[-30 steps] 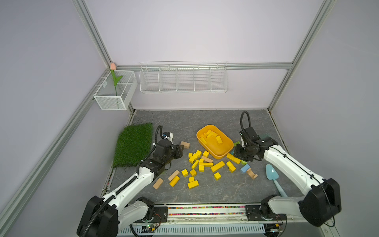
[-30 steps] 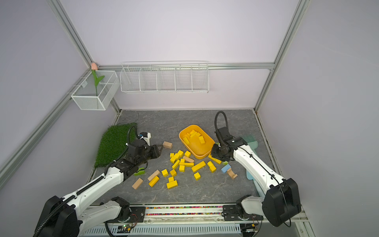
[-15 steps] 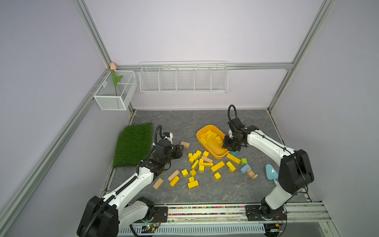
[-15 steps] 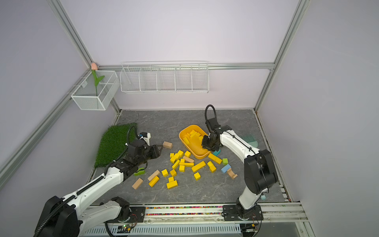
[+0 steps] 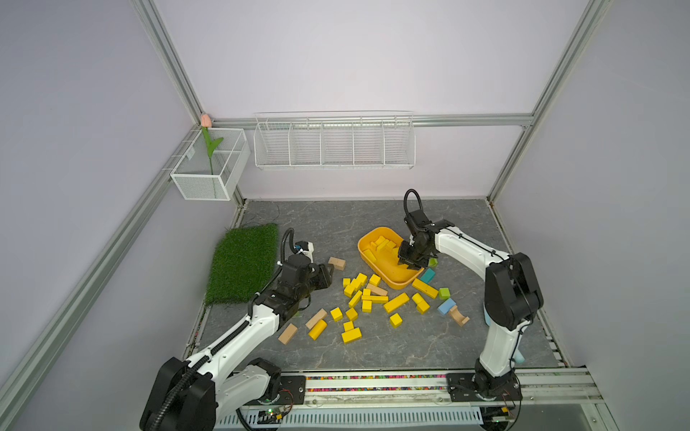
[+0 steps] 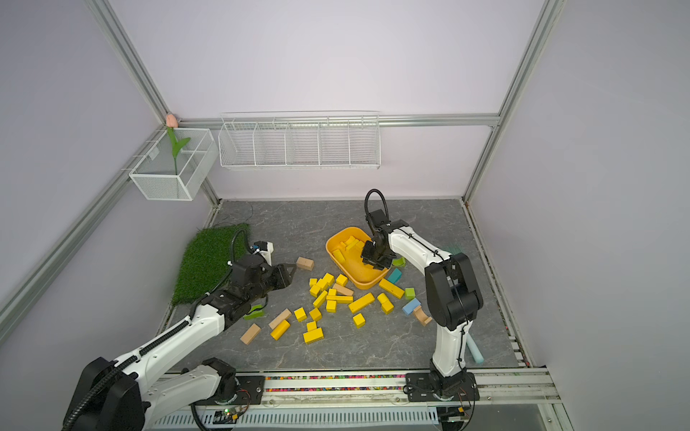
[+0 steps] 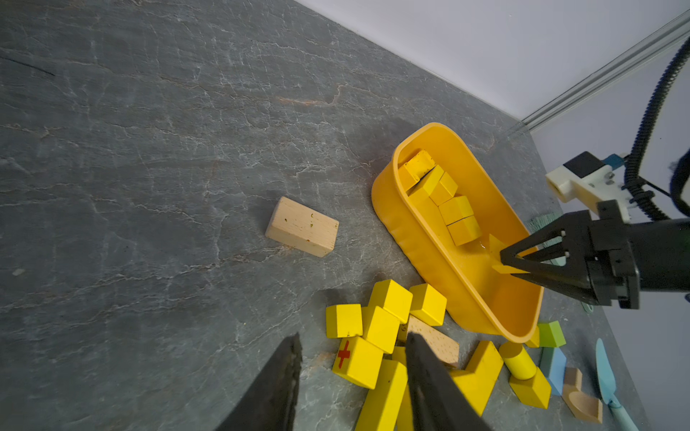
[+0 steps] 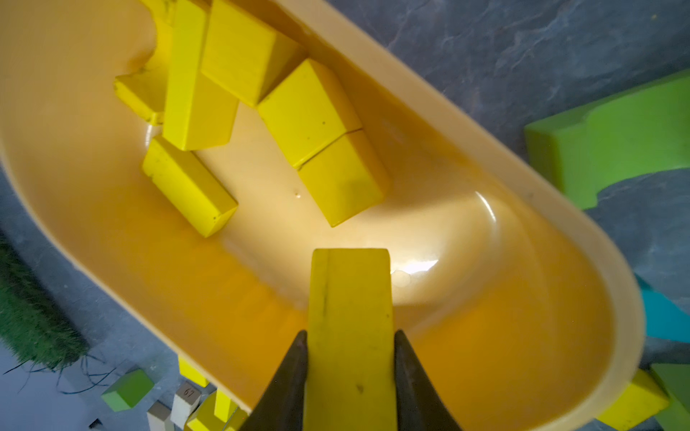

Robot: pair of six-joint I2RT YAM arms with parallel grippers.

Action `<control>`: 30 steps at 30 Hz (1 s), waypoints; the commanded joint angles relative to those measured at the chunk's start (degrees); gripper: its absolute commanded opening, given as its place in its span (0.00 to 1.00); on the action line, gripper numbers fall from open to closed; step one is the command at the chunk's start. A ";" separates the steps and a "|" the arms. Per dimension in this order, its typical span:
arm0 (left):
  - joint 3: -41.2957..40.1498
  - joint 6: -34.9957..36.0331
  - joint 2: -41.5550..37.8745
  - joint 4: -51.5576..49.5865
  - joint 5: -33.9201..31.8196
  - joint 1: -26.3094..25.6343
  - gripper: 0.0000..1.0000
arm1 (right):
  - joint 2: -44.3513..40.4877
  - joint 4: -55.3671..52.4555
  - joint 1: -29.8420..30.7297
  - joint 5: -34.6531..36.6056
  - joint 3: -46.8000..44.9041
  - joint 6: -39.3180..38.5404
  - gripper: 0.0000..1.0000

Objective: Pick out the yellow building blocks
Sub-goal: Place the building block in the storage box.

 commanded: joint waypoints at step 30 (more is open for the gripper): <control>-1.61 -1.07 -1.49 2.11 1.37 1.44 0.48 | 8.07 -1.42 -0.28 5.75 7.70 1.75 0.11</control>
